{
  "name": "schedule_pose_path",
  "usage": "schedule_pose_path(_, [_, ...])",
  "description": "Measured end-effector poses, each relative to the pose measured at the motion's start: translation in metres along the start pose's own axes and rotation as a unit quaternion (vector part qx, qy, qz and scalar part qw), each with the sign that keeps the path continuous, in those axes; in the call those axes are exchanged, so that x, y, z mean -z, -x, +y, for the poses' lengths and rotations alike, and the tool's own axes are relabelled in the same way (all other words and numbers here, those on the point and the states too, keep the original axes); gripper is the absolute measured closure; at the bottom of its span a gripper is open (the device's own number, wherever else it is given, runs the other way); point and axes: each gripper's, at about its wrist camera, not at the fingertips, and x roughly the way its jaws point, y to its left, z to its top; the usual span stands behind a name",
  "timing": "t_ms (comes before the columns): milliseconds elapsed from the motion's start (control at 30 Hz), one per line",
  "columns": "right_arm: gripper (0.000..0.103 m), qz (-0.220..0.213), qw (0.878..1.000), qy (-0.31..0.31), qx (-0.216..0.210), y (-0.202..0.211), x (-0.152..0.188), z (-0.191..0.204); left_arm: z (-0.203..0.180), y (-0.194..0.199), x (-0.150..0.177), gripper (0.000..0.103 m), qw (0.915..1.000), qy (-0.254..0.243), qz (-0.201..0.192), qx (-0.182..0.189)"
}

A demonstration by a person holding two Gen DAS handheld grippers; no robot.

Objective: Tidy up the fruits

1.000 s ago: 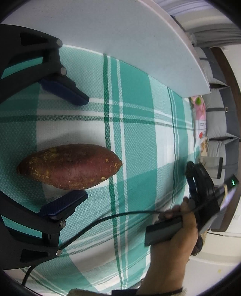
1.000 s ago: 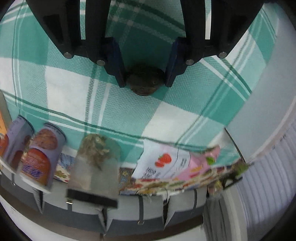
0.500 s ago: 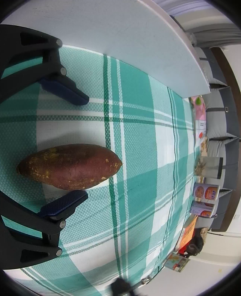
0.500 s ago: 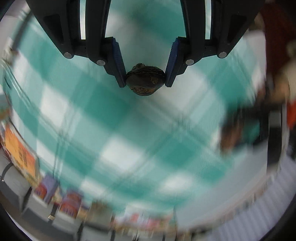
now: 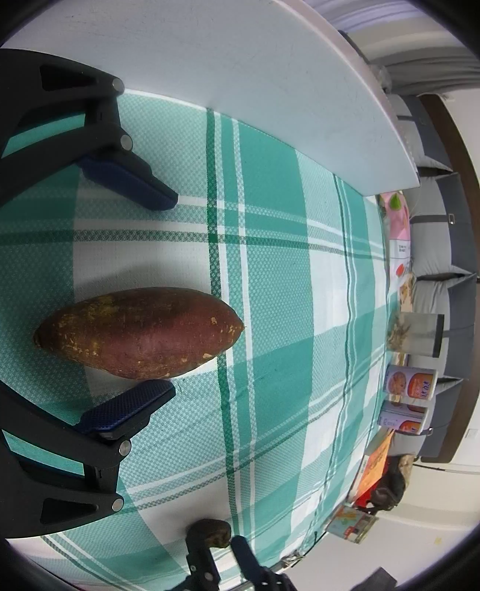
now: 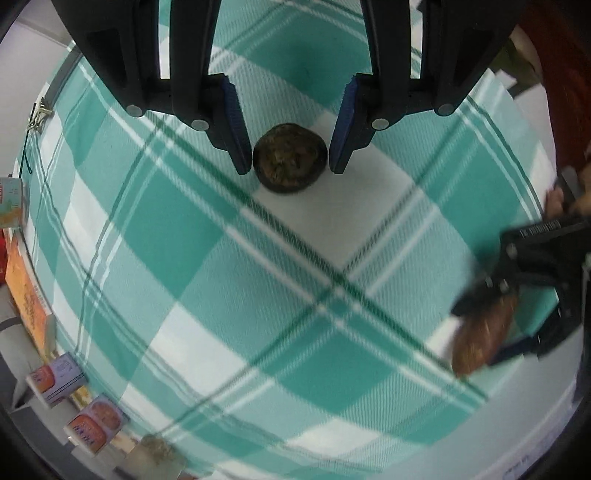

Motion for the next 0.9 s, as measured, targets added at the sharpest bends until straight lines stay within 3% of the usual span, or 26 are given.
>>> schedule_pose_path(67, [0.026, -0.043, 0.998, -0.035, -0.009, 0.015, 0.012, -0.009, 0.0, 0.0, 0.0, 0.008, 1.0, 0.0, 0.0, 0.0])
schedule_pose_path(167, [0.011, -0.136, 0.984, -0.117, -0.003, 0.035, 0.049, -0.021, 0.0, 0.0, 0.0, 0.008, 1.0, 0.0, 0.0, 0.0])
schedule_pose_path(267, [0.005, -0.214, 0.959, -0.185, 0.03, 0.035, 0.102, -0.014, 0.0, 0.0, 0.0, 0.008, 1.0, 0.0, 0.0, -0.001])
schedule_pose_path(367, [0.005, -0.246, 0.944, -0.212, 0.054, 0.019, 0.131, 0.0, 0.0, 0.0, 0.001, 0.008, 1.0, -0.001, 0.0, -0.001])
schedule_pose_path(500, [0.005, -0.232, 0.943, -0.233, 0.057, -0.006, 0.131, -0.004, 0.0, 0.0, 0.001, 0.008, 1.0, -0.001, 0.0, -0.002])
schedule_pose_path(667, [0.005, -0.227, 0.952, -0.191, 0.074, -0.015, 0.122, 0.007, -0.001, 0.0, 0.001, 0.008, 1.0, -0.001, 0.0, -0.002])
schedule_pose_path(900, [0.0, -0.232, 0.947, -0.215, 0.05, -0.025, 0.131, 0.004, -0.001, 0.0, 0.001, 0.008, 1.0, -0.001, 0.0, -0.002])
